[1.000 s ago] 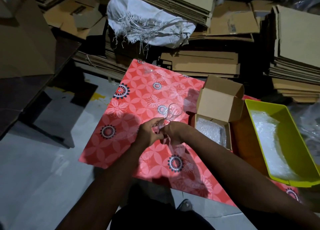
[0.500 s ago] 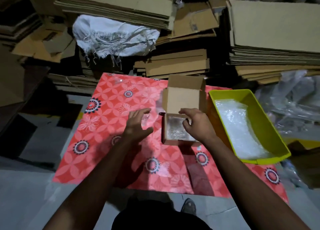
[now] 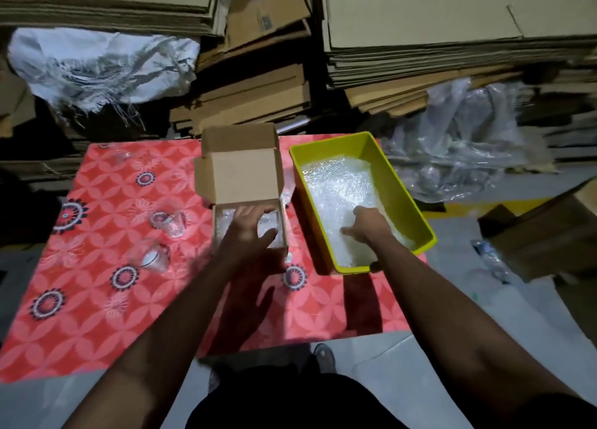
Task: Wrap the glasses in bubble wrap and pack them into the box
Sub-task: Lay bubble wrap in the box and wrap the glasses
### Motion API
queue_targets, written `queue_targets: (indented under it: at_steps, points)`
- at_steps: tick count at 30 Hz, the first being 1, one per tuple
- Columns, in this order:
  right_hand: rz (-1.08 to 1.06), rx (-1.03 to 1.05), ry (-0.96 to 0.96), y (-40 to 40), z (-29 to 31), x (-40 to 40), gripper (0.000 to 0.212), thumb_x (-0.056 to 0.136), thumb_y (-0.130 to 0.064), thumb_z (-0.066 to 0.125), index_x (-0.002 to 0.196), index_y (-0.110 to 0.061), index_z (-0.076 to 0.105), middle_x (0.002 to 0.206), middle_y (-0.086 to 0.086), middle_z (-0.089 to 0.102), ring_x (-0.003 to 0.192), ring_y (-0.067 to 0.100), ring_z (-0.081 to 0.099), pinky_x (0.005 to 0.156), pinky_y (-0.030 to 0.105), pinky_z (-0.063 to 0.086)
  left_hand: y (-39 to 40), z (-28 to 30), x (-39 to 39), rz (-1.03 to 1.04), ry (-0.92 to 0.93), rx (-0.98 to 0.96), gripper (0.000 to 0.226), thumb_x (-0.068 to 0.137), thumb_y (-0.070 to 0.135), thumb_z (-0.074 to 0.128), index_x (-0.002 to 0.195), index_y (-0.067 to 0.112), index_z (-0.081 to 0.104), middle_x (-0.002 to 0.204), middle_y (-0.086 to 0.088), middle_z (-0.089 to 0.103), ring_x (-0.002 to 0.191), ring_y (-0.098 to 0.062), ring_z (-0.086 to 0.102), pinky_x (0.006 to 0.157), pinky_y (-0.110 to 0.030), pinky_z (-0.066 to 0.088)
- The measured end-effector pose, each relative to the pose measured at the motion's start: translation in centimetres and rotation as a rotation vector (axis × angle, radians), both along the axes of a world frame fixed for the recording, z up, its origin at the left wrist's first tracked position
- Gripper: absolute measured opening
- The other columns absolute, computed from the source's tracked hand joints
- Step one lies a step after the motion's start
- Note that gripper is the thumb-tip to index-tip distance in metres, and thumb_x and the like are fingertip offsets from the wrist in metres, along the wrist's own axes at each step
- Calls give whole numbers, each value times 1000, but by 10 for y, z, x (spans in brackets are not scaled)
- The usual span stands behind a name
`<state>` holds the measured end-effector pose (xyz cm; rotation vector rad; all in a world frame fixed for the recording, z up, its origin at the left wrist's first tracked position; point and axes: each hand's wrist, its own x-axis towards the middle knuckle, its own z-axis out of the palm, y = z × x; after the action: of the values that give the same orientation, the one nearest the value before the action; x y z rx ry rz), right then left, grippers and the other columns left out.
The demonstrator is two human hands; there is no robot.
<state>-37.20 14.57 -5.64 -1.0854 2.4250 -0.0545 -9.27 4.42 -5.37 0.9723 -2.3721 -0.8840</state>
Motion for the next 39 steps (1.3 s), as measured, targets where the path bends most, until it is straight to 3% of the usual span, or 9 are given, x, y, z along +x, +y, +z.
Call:
queue_targets:
  at_steps: [7,12,17,23,26,29,32,37,39]
  points:
    - [-152,-265,142,0,14,-7,15,89,-23,65,98,-18,76,95,10,74,90,33,70,68,29,50,7,2,-13,38,-10,52,47,80,30,64,126,18,64,120,1,64,115,-21,54,95,-35,41]
    - [-147,-719,102,8,56,19,11,87,-33,69,89,-24,76,95,-3,77,69,17,63,66,27,45,11,20,-16,-1,142,287,53,81,45,70,125,15,65,123,5,66,113,-2,59,92,-12,42]
    - [81,-889,158,-1,92,73,12,76,-32,65,81,-25,74,88,-8,75,94,20,65,84,35,51,4,59,-28,31,390,770,72,72,45,77,131,7,60,117,-4,69,99,-7,66,82,-18,49]
    - [278,-857,274,-15,109,130,26,78,-45,61,85,-24,76,89,-7,74,95,22,57,83,39,46,5,83,-10,-22,643,863,31,89,21,74,116,7,70,110,-14,73,97,-24,68,87,-35,54]
    - [199,-957,70,-16,111,147,22,80,-43,62,82,-27,78,104,-15,73,102,11,55,86,35,46,-1,89,7,99,691,814,18,94,0,62,105,10,73,100,-10,76,87,-19,72,78,-29,57]
    - [-216,-1048,-489,-18,116,154,11,82,-35,74,84,-26,68,92,-17,69,90,-1,61,79,30,47,-13,98,27,171,714,884,20,98,-1,54,112,4,68,103,-16,74,81,-21,73,67,-31,60]
    - [-314,-737,-1058,-26,110,145,48,73,-45,84,108,-21,61,94,1,69,75,12,64,62,27,46,-23,110,44,141,699,905,21,100,2,51,114,1,66,114,-23,71,84,-23,71,66,-32,61]
    - [-301,-667,-1333,-39,113,151,29,81,-7,76,110,-4,70,94,11,75,72,17,70,65,29,58,-26,126,64,113,684,916,18,101,3,49,107,2,66,103,-16,74,78,-19,71,65,-29,59]
    - [-329,-707,-1437,-41,114,148,42,76,-3,76,117,-2,68,100,15,75,77,21,72,74,33,62,-28,127,71,155,674,837,16,98,4,55,109,0,66,99,-14,74,78,-16,70,68,-27,57]
